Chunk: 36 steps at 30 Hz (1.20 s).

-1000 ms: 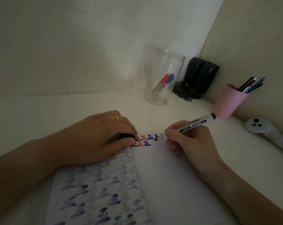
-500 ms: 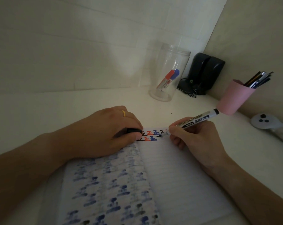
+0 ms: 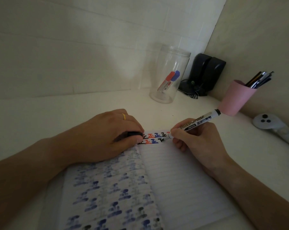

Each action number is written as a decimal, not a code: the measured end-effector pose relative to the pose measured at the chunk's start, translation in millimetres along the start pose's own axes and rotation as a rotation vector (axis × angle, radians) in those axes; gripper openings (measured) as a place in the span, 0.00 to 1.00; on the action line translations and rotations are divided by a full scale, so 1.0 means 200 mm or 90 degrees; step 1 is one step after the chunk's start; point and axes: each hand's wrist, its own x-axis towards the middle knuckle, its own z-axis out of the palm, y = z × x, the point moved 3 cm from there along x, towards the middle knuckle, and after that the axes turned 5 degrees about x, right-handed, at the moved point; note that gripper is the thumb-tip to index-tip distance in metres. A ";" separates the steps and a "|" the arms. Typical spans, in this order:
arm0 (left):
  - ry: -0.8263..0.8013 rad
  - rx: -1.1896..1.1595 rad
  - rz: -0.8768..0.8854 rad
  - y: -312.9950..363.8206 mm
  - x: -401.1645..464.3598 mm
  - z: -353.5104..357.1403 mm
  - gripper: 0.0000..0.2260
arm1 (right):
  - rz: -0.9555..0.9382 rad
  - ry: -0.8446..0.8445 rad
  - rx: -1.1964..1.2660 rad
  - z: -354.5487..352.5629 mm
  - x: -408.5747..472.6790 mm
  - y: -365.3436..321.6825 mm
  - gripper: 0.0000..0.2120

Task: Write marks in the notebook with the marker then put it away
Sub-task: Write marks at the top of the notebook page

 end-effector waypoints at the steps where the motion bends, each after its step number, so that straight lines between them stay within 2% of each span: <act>1: 0.001 0.000 0.001 0.00 0.00 0.00 0.14 | 0.002 0.001 -0.001 0.00 0.00 0.00 0.03; 17: -0.005 0.015 0.000 0.00 0.00 0.00 0.14 | -0.011 -0.052 -0.017 0.01 -0.02 -0.02 0.03; 22: -0.008 0.016 0.002 0.00 0.00 0.01 0.14 | 0.013 0.014 -0.040 -0.01 0.00 0.00 0.03; 25: -0.009 0.019 -0.001 0.00 0.00 0.01 0.14 | 0.021 0.012 -0.036 0.00 0.00 0.00 0.03; 30: -0.018 0.022 -0.007 0.00 0.00 0.01 0.15 | -0.001 0.059 0.135 -0.04 0.00 -0.02 0.04; 33: -0.019 0.029 -0.009 0.00 0.00 0.00 0.15 | -0.016 0.036 0.245 -0.03 0.00 -0.04 0.05; 36: -0.015 0.020 -0.015 0.00 0.00 0.00 0.13 | 0.045 0.003 0.274 -0.02 0.01 -0.03 0.07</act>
